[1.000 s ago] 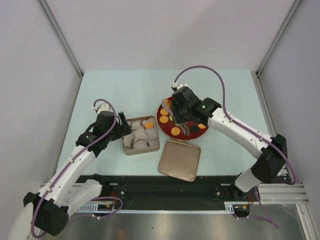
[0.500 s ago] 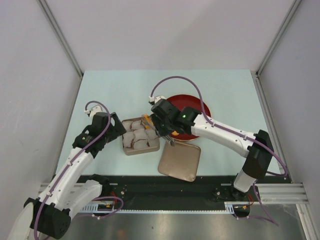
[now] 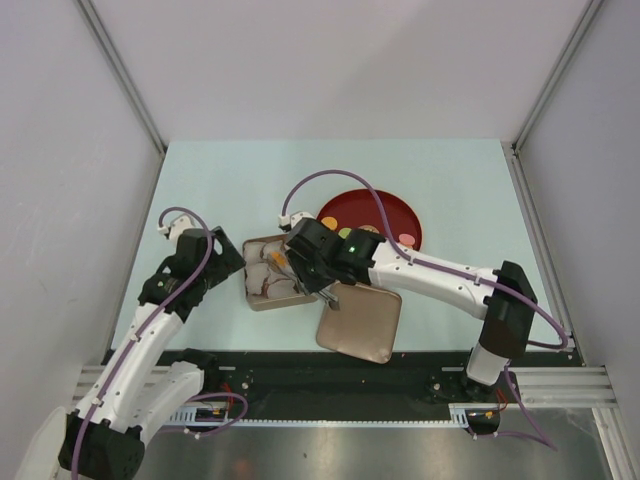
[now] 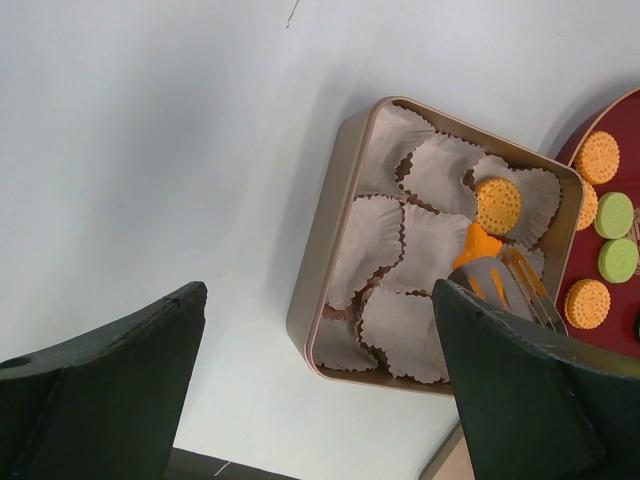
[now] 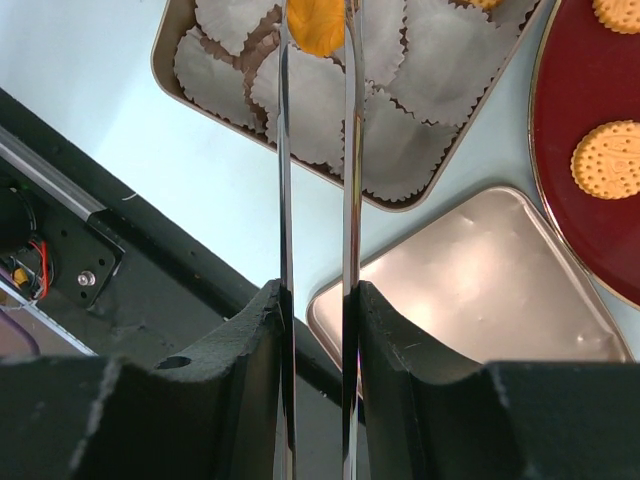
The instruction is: Pack the cookies
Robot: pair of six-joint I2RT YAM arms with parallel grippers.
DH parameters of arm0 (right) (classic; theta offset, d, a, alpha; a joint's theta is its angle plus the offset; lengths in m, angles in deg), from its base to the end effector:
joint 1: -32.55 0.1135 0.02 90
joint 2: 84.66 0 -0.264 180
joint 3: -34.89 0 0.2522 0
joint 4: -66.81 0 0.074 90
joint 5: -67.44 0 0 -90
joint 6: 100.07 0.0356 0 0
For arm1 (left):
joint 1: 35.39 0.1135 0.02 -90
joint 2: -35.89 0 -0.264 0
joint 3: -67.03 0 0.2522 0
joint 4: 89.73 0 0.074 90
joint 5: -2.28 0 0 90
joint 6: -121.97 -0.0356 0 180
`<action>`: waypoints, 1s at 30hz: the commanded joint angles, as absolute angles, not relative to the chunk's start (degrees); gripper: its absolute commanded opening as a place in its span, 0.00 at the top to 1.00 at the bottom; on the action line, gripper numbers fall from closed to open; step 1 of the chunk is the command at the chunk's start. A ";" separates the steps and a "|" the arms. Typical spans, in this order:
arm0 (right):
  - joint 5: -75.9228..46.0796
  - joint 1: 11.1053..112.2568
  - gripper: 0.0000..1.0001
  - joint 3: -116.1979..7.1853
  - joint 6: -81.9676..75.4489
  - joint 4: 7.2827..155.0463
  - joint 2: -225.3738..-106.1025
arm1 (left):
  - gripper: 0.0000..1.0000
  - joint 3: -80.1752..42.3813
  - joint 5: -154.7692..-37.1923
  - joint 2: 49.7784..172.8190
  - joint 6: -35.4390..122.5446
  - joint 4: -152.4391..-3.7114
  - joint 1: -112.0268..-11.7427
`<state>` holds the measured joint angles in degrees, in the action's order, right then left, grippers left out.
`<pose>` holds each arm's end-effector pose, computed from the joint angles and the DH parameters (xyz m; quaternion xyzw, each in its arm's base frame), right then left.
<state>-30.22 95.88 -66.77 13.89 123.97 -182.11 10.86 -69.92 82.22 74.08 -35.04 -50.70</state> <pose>0.1710 0.3299 0.3066 -0.2987 0.8979 0.1730 0.2731 0.1598 -0.0325 0.2715 -0.2692 0.8737 -0.0569 0.4013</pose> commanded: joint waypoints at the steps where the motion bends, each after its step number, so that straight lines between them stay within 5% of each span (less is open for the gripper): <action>1: -30.12 96.10 0.73 -67.47 14.80 121.79 -182.57 | 0.00 11.26 -69.79 81.68 74.95 -34.93 -49.89; 30: -33.45 95.31 0.48 -67.11 15.15 121.88 -182.04 | 0.00 11.70 -70.84 83.18 73.37 -36.42 -49.89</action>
<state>-30.90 95.91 -66.62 14.37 123.09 -183.88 11.36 -70.40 83.40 73.97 -35.09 -50.46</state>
